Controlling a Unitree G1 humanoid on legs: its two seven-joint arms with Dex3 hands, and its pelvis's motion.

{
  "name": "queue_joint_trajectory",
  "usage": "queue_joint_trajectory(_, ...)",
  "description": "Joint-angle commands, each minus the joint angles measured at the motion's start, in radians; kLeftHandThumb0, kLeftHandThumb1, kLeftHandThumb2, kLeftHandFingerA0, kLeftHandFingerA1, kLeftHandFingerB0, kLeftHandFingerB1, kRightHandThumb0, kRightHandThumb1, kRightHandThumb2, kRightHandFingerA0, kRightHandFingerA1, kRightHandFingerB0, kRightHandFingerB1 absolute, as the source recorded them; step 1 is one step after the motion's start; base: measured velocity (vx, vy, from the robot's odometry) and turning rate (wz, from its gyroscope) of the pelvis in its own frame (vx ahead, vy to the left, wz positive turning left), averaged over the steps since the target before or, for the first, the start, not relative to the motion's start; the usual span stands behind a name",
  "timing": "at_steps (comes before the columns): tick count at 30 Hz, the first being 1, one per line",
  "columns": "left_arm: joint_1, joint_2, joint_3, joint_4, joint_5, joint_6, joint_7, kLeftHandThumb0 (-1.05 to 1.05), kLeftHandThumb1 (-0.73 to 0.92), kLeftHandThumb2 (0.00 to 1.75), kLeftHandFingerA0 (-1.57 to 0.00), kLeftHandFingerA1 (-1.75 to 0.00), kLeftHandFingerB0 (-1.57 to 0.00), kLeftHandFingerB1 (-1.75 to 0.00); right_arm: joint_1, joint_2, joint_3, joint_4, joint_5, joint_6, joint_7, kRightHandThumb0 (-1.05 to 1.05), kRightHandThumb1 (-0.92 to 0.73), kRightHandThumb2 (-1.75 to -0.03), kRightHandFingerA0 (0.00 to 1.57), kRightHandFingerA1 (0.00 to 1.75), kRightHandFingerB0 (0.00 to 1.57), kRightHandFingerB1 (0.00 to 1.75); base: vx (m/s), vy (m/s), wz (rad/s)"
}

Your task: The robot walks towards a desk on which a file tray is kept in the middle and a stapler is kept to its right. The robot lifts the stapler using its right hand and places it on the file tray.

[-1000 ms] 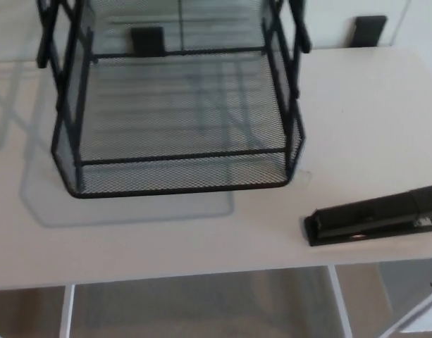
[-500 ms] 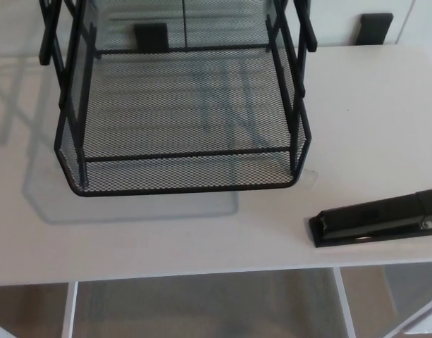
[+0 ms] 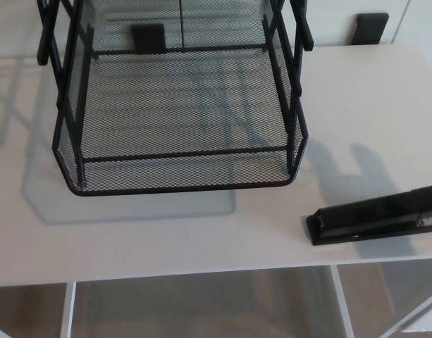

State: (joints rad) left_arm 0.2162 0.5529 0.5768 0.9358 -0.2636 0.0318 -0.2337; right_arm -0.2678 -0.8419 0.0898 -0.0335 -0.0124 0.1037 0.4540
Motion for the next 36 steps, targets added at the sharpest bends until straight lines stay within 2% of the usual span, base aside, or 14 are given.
queue_joint_trajectory(1, -0.006, 0.006, 0.001, 0.021, -0.010, 0.022, 0.012, -0.55, 0.49, 0.94, -0.42, -0.66, -0.18, -0.52, -0.052, -0.035, 0.108, 0.002, -0.112, -0.020, 0.131, -0.63, -0.38, -0.79, 0.03, 0.31, 0.03, 0.24, 0.00, 0.000, 0.00)
queue_joint_trajectory(3, -0.001, 0.004, 0.004, 0.006, -0.014, 0.025, 0.009, -0.59, 0.68, 0.60, -0.43, -0.59, -0.26, -0.45, -0.071, -0.019, 0.133, 0.023, -0.120, -0.025, 0.135, -0.65, -0.38, -0.78, 0.04, 0.32, 0.04, 0.28, 0.00, 0.000, 0.00)
queue_joint_trajectory(13, -0.003, -0.003, -0.014, 0.017, -0.002, 0.013, 0.019, -0.58, 0.68, 0.60, -0.42, -0.59, -0.28, -0.44, -0.183, 0.041, 0.290, 0.101, -0.260, 0.001, 0.172, -0.60, -0.52, -0.59, 0.07, 0.33, 0.13, 0.24, 0.00, 0.000, 0.00)
queue_joint_trajectory(14, -0.001, -0.003, -0.014, 0.017, -0.003, 0.012, 0.017, -0.56, 0.48, 0.93, -0.43, -0.67, -0.18, -0.52, -0.191, 0.058, 0.304, 0.112, -0.269, 0.002, 0.164, -0.63, -0.39, -0.75, 0.05, 0.42, 0.09, 0.35, 0.00, 0.000, 0.00)
queue_joint_trajectory(15, 0.002, -0.003, -0.015, 0.012, -0.003, 0.017, 0.018, -0.58, 0.69, 0.60, -0.42, -0.58, -0.27, -0.43, -0.193, 0.072, 0.316, 0.121, -0.283, -0.008, 0.150, -0.35, -0.36, -0.93, 0.02, 0.53, 0.00, 0.49, 0.00, 0.000, 0.00)
queue_joint_trajectory(21, 0.007, -0.006, -0.018, -0.005, -0.005, 0.020, 0.017, -0.58, 0.69, 0.60, -0.42, -0.58, -0.28, -0.43, -0.200, 0.113, 0.348, 0.171, -0.367, -0.070, 0.098, -0.36, -0.39, -0.95, 0.02, 0.53, 0.00, 0.50, 0.00, 0.000, 0.00)
queue_joint_trajectory(22, 0.002, -0.004, -0.016, 0.003, -0.007, 0.025, 0.019, -0.54, 0.49, 0.94, -0.42, -0.66, -0.18, -0.52, -0.205, 0.110, 0.362, 0.186, -0.394, -0.084, 0.094, -0.58, -0.58, -0.58, 0.08, 0.41, 0.12, 0.29, 0.00, 0.000, 0.00)
queue_joint_trajectory(23, 0.001, -0.006, -0.016, 0.001, -0.007, 0.026, 0.019, -0.54, 0.49, 0.94, -0.42, -0.66, -0.18, -0.52, -0.208, 0.110, 0.360, 0.187, -0.396, -0.085, 0.095, -0.58, -0.58, -0.58, 0.08, 0.41, 0.12, 0.29, 0.00, 0.000, 0.00)
queue_joint_trajectory(24, -0.002, -0.006, -0.011, 0.007, -0.013, 0.027, 0.018, -0.55, 0.70, 0.60, -0.40, -0.56, -0.27, -0.42, -0.214, 0.100, 0.390, 0.198, -0.465, -0.102, 0.065, -0.35, -0.39, -0.95, 0.01, 0.52, 0.00, 0.50, 0.00, 0.000, 0.00)
queue_joint_trajectory(26, -0.002, -0.006, -0.014, 0.011, -0.011, 0.019, 0.014, -0.56, 0.71, 0.60, -0.40, -0.56, -0.27, -0.42, -0.220, 0.082, 0.423, 0.208, -0.533, -0.126, 0.044, -0.35, -0.39, -0.96, 0.02, 0.53, 0.00, 0.49, 0.00, 0.000, 0.00)
queue_joint_trajectory(27, -0.003, -0.005, -0.013, 0.016, -0.010, 0.017, 0.014, -0.54, 0.50, 0.94, -0.42, -0.65, -0.18, -0.52, -0.234, 0.060, 0.471, 0.206, -0.614, -0.124, 0.054, -0.64, -0.45, -0.80, 0.04, 0.48, 0.05, 0.42, 0.00, 0.000, 0.00)
queue_joint_trajectory(30, -0.013, 0.000, -0.009, 0.042, -0.014, 0.010, 0.007, -0.54, 0.50, 0.94, -0.44, -0.66, -0.19, -0.52, -0.243, 0.045, 0.520, 0.215, -0.691, -0.121, 0.052, -0.61, -0.60, -0.59, 0.05, 0.39, 0.12, 0.29, 0.00, 0.000, 0.00)
queue_joint_trajectory(31, 0.001, -0.004, -0.013, 0.014, -0.009, 0.015, 0.012, -0.56, 0.71, 0.60, -0.47, -0.59, -0.29, -0.44, -0.237, 0.043, 0.542, 0.217, -0.733, -0.110, 0.032, -0.61, -0.59, -0.59, 0.05, 0.41, 0.11, 0.29, 0.00, 0.000, 0.00)
queue_joint_trajectory(36, -0.010, 0.001, -0.015, 0.032, -0.007, 0.017, 0.009, -0.57, 0.71, 0.60, -0.48, -0.58, -0.27, -0.44, -0.224, 0.046, 0.570, 0.236, -0.793, -0.091, -0.031, -0.61, -0.57, -0.59, 0.04, 0.43, 0.10, 0.29, 0.00, 0.000, 0.00)
